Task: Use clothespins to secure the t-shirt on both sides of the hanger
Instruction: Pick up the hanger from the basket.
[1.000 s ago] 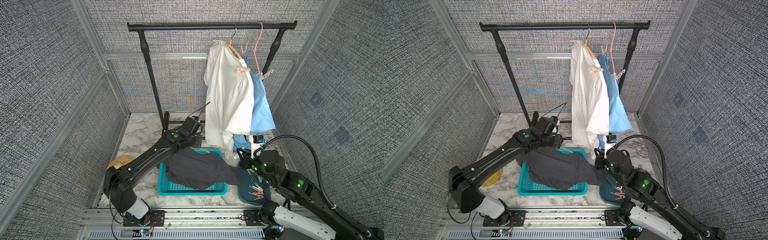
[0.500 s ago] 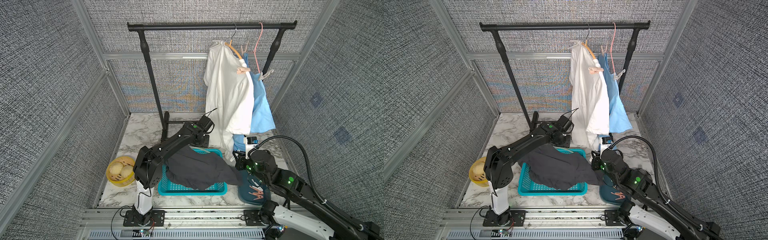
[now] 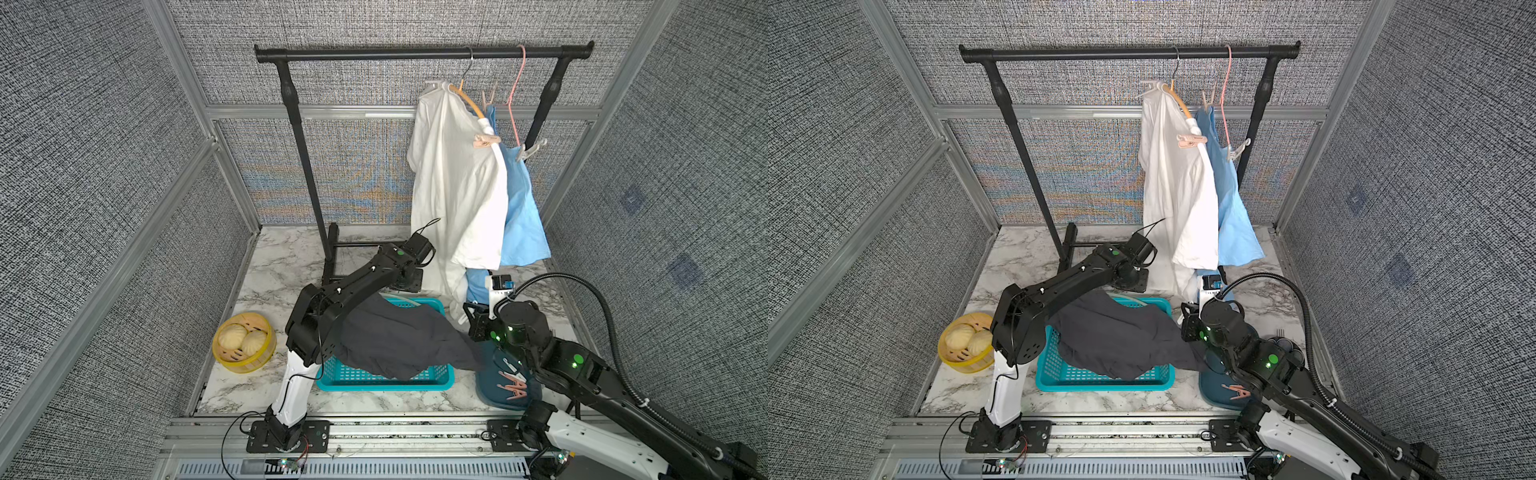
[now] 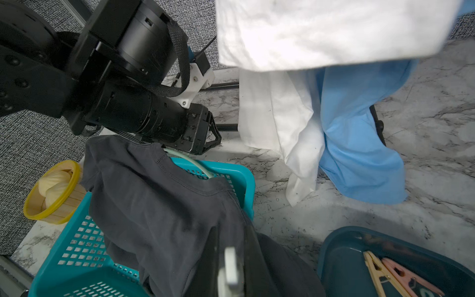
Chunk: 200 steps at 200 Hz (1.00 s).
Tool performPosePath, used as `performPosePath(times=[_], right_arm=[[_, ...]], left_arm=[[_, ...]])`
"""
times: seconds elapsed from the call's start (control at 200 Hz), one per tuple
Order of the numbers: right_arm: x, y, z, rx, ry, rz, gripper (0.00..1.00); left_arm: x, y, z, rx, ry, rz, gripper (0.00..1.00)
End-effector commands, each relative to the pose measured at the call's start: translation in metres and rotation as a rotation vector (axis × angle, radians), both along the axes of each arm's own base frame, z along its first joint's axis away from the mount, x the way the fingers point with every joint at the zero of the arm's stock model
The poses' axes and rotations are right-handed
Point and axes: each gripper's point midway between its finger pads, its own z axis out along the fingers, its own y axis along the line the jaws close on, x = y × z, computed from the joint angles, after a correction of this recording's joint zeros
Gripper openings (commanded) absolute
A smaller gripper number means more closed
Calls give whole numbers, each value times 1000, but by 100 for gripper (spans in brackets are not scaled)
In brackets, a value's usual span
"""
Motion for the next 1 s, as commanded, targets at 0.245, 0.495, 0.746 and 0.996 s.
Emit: performPosePath(times=[0.245,0.495,0.746,0.996], right_arm=[[3,16,9,4,-82,84,0],[-1,20,27,-35,-218,171,0],[-12,27,73,-89,-441,334,0],[-17,36,105,-12,-554,487,0]], left_arm=[[-1,-15,52,-183,-140,-88,5],[-17,-25,109,-339,-264,-228,0],[-49,-25,187,-519,-504,-438,0],[-89,-16,233,-575,-523,-580,0]])
